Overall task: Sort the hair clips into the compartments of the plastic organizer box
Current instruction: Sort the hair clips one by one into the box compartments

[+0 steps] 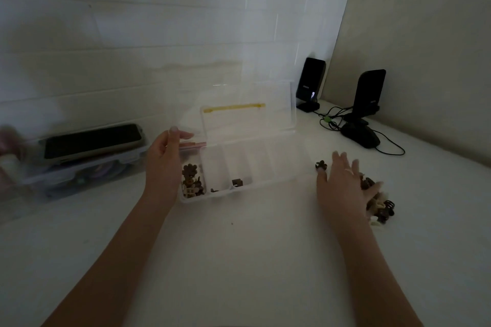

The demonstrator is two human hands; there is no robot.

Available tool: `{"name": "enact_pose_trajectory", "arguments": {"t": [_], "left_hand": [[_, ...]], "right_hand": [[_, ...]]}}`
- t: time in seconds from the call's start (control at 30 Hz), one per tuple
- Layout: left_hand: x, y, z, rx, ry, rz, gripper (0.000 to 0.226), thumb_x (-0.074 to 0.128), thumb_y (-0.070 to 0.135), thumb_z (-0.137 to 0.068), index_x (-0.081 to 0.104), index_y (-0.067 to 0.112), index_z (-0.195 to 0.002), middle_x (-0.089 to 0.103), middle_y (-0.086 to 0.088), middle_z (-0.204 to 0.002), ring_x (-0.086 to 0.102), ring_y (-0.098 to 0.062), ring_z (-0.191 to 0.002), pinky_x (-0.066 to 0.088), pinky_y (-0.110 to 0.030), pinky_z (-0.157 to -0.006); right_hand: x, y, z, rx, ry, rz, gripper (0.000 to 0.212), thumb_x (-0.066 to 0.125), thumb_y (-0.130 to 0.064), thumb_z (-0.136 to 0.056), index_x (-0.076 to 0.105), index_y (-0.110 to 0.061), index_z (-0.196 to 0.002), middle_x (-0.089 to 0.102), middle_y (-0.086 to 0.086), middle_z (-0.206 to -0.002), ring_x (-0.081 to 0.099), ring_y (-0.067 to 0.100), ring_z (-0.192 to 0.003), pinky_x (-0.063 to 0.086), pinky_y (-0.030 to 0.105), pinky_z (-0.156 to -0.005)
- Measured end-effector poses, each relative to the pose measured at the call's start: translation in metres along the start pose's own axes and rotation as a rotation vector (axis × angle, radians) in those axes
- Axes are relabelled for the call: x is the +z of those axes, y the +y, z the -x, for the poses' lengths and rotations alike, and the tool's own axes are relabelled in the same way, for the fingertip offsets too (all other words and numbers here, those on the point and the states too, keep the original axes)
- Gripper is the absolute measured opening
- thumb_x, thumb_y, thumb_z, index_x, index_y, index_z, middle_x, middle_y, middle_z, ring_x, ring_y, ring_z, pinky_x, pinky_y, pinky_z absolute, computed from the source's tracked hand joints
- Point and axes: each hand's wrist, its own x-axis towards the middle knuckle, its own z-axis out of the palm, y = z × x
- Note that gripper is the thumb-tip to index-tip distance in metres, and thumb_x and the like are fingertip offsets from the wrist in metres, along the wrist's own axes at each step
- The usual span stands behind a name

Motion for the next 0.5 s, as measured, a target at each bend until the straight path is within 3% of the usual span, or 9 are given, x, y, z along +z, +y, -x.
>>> {"name": "enact_pose_trajectory", "arguments": {"t": [0.13,0.23,0.37,0.5], "left_hand": [[-0.001,-0.001,-0.002,-0.016,0.014,0.004,0.036,0.044,0.047,-0.094,0.069,0.034,-0.071,0.07,-0.006,-0.095,0.065,-0.032,-0.097,0.044,-0.055,-0.099],[0.0,-0.001,0.0,-0.004,0.009,0.022,0.037,0.043,0.038,-0.099,0.067,0.031,-0.072,0.07,-0.002,-0.092,0.066,-0.028,-0.093,0.047,-0.05,-0.097],[0.004,0.0,-0.001,-0.01,0.02,0.043,0.034,0.042,0.033,-0.1,0.064,0.024,-0.075,0.07,0.004,-0.086,0.066,-0.017,-0.081,0.049,-0.038,-0.086],[0.006,0.001,0.0,-0.006,0.015,0.069,0.034,0.041,0.03,-0.101,0.062,0.021,-0.076,0.071,0.017,-0.072,0.066,0.0,-0.065,0.049,-0.023,-0.072]], "right_hand": [[0.0,-0.002,-0.022,-0.078,0.003,0.134,0.05,0.028,-0.036,-0.099,0.018,-0.027,-0.148,0.014,-0.003,-0.158,-0.002,0.019,-0.146,-0.011,0.068,-0.105],[-0.008,0.017,-0.042,0.025,-0.04,0.15,0.052,0.018,-0.053,-0.096,0.017,-0.037,-0.146,0.01,-0.007,-0.158,-0.002,0.024,-0.146,-0.01,0.069,-0.103],[-0.027,0.06,-0.067,0.151,-0.234,-0.227,0.063,0.014,-0.058,-0.095,0.028,-0.023,-0.145,0.029,0.009,-0.153,0.027,0.03,-0.139,0.013,0.052,-0.113],[-0.026,0.081,-0.063,0.102,-0.35,-0.336,0.071,0.006,-0.064,-0.091,0.033,-0.026,-0.145,0.028,0.006,-0.154,0.025,0.027,-0.141,0.012,0.048,-0.117]]}}
